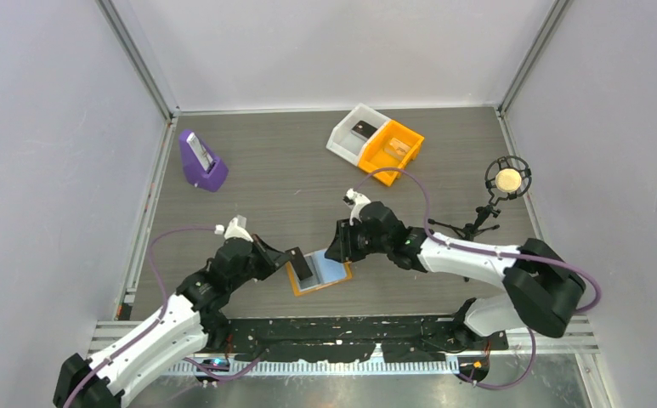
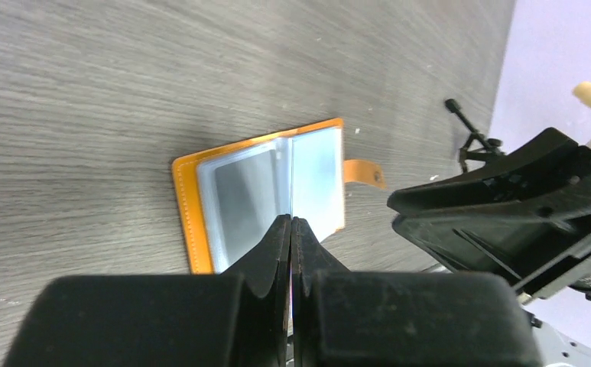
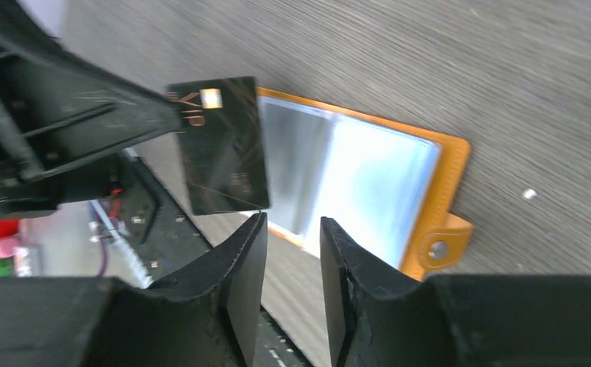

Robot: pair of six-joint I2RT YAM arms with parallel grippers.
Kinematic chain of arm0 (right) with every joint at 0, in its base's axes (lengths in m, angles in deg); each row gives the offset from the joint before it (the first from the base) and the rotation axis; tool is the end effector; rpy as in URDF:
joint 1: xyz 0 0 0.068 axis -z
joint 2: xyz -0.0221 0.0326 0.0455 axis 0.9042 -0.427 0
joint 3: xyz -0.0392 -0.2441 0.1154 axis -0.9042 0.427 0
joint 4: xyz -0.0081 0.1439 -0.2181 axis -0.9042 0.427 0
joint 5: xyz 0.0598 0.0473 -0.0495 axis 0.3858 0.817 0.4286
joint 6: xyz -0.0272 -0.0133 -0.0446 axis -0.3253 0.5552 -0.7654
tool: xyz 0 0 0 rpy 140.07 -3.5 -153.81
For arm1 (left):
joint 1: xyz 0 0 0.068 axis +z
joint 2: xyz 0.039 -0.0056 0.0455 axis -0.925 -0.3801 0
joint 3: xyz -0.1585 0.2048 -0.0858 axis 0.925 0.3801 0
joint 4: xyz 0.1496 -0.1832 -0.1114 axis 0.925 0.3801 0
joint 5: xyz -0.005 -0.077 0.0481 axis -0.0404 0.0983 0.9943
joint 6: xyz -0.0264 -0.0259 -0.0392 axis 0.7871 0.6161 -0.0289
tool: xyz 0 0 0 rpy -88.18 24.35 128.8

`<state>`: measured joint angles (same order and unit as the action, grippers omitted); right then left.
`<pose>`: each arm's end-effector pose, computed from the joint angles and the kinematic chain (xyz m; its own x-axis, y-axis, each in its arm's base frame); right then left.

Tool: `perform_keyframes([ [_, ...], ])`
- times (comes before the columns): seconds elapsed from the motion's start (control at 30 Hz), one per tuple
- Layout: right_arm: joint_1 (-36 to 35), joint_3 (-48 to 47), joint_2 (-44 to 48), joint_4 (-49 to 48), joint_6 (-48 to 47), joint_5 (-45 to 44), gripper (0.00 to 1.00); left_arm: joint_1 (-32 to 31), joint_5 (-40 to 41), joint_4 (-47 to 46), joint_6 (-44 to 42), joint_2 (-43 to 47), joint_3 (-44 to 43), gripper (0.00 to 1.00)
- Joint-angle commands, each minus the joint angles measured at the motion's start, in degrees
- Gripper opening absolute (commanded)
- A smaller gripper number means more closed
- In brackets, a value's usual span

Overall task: Take the credit cards out of the card holder
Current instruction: Remove the credit card from the card holder, then place the credit card in the storage box.

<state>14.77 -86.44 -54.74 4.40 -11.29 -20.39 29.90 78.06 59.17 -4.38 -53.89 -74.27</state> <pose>0.1786 0.2237 0.1890 -0.8165 -0.0786 -0.5719 -0.4622 0.6825 0.5662 0.1174 -0.0879 0.1799 -0.6877 -0.6302 -0.3605 -0.1733 0.6247 -0.7614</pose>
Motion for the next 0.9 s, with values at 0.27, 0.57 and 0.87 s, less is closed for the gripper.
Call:
perform_keyframes([
  [0.27,4.1,-0.1,10.2,-11.2,1.2,18.6,0.64,0.0,-10.1,-10.7,-5.4,6.7,-3.2,0.0],
  [0.57,5.0,0.0,8.2,-11.9,2.1,21.8,0.71,0.1,-14.7,-20.3,-6.1,5.7,-3.3,0.0],
  [0.87,5.0,1.4,5.8,-18.0,5.4,25.6,0.54,0.0,-14.9,-22.5,-6.7,5.9,-3.0,0.0],
])
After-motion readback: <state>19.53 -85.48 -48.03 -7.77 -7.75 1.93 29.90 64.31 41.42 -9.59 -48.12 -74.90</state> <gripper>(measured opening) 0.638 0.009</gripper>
